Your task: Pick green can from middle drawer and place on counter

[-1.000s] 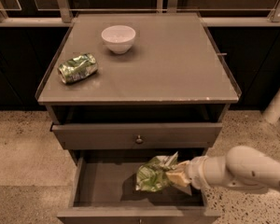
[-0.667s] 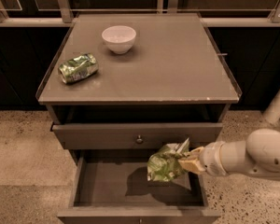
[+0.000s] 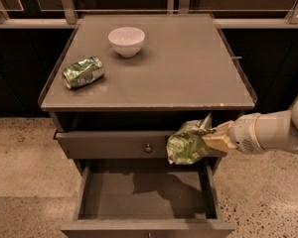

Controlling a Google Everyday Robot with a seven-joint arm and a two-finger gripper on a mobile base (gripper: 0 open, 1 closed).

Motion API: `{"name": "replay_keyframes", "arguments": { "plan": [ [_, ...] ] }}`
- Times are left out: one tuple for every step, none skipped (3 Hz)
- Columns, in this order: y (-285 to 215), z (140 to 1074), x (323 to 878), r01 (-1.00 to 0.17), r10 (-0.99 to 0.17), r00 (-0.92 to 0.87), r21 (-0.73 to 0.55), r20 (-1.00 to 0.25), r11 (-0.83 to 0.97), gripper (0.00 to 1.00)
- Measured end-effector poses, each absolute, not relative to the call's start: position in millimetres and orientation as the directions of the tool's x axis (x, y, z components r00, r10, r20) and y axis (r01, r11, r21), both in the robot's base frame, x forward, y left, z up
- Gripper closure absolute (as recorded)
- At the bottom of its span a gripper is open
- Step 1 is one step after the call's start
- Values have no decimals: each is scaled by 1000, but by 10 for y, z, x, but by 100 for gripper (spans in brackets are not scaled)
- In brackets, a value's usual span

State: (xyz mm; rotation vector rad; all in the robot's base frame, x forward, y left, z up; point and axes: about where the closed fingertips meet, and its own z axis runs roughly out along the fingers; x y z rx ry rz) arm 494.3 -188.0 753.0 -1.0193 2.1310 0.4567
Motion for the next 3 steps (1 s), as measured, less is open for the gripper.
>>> {"name": "replay_keyframes", "arguments": {
  "plan": [
    [-1875, 7532, 4944, -782, -527, -429, 8, -734, 624, 100],
    [-1929, 7859, 4877, -779, -555, -398, -51, -731, 625, 100],
    [-1989, 8423, 4768, -762, -606, -325, -178, -726, 622, 100]
  ]
}}
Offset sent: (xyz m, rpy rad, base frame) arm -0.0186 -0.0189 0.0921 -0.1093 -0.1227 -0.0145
